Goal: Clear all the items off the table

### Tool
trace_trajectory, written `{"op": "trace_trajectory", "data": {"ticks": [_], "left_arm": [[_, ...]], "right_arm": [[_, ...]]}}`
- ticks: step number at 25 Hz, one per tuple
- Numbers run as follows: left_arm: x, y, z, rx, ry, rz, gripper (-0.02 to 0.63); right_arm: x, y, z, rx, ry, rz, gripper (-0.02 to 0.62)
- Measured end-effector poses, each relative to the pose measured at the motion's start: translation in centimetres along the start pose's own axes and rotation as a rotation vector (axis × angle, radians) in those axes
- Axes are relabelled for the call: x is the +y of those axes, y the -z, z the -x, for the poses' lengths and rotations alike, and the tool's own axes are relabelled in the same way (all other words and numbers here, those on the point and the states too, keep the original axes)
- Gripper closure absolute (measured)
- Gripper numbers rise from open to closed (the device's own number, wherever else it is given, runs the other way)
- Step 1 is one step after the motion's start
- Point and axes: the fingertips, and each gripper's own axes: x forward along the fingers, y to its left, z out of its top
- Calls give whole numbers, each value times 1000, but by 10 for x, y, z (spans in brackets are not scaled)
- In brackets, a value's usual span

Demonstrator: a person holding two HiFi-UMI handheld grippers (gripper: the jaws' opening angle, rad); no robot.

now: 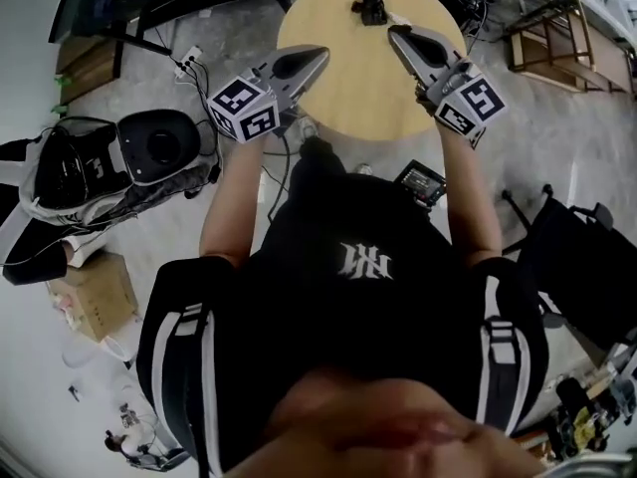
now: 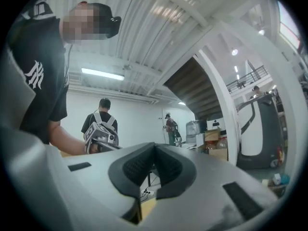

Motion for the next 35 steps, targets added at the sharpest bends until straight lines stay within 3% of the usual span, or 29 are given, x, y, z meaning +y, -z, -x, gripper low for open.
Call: {"op": "trace_trajectory", "data": {"ticks": [5, 11, 18, 23, 32, 35], "left_arm": [[-66, 13, -1, -1, 53, 34, 594], [-101, 26, 11, -9, 125, 64, 594], [-113, 27, 19, 37, 125, 51, 594], [-114, 27, 29, 0, 154, 94, 594], [-122, 32, 44, -19, 173, 80, 594], [-112, 38, 45, -12, 158, 68, 594]], "right_arm": [[16, 7, 81, 31, 47, -74, 594], [70, 25, 110, 44, 6, -139, 592], [107, 33, 102, 97, -51, -149, 592], [117, 21, 80, 89, -70, -111, 592], [124, 26, 82, 122, -5, -38, 588], [119, 31, 79, 140, 17, -26, 555]]}}
